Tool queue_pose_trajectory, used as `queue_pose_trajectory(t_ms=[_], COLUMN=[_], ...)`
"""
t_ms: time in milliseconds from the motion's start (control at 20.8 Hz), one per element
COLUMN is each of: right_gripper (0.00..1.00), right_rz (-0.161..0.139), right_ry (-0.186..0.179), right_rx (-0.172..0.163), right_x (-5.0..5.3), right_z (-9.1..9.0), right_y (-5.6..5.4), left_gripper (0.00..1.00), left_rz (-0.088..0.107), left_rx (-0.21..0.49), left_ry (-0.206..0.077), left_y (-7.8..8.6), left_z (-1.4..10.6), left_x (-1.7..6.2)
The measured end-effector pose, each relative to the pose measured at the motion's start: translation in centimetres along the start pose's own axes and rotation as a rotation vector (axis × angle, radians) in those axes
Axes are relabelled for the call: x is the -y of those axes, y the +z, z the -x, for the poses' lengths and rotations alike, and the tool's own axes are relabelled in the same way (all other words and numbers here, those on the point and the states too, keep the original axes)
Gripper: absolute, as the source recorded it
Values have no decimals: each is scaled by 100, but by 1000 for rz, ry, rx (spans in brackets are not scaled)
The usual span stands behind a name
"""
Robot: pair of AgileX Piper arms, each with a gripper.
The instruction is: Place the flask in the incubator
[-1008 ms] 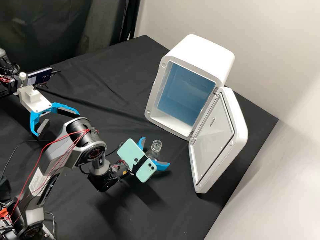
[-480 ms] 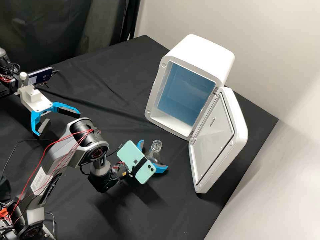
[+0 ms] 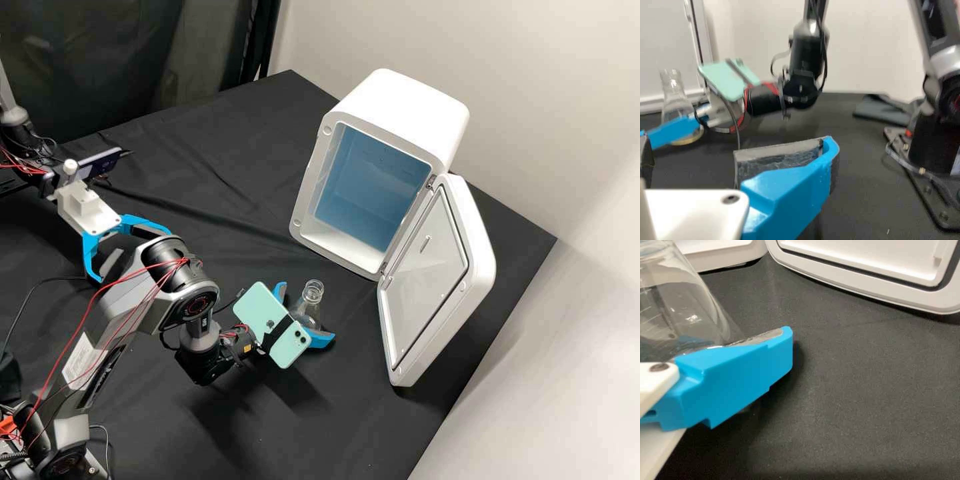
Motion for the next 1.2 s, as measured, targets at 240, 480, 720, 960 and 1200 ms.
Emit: queue_pose_trajectory(t_ms=[240, 480, 720, 960, 1200], right_gripper=[100, 100, 100, 100, 100], right_rz=[4, 17, 17, 17, 19], right_ry=[0, -1, -2, -6, -10], right_rx=[0, -1, -3, -7, -11], right_x=[0, 5, 21, 42, 58], right_z=[0, -1, -4, -6, -7], right_y=[0, -5, -24, -44, -60], left_gripper=[100, 100, 100, 100, 100], left_rz=[-22, -12, -3, 18, 28], left_rx=[-20, -59, -126, -242, -304], left_ry=[-46, -43, -20, 11, 23], left_y=[-94, -214, -416, -803, -1031], left_z=[-73, -65, -31, 13, 79], left_x=[140, 142, 92, 57, 46])
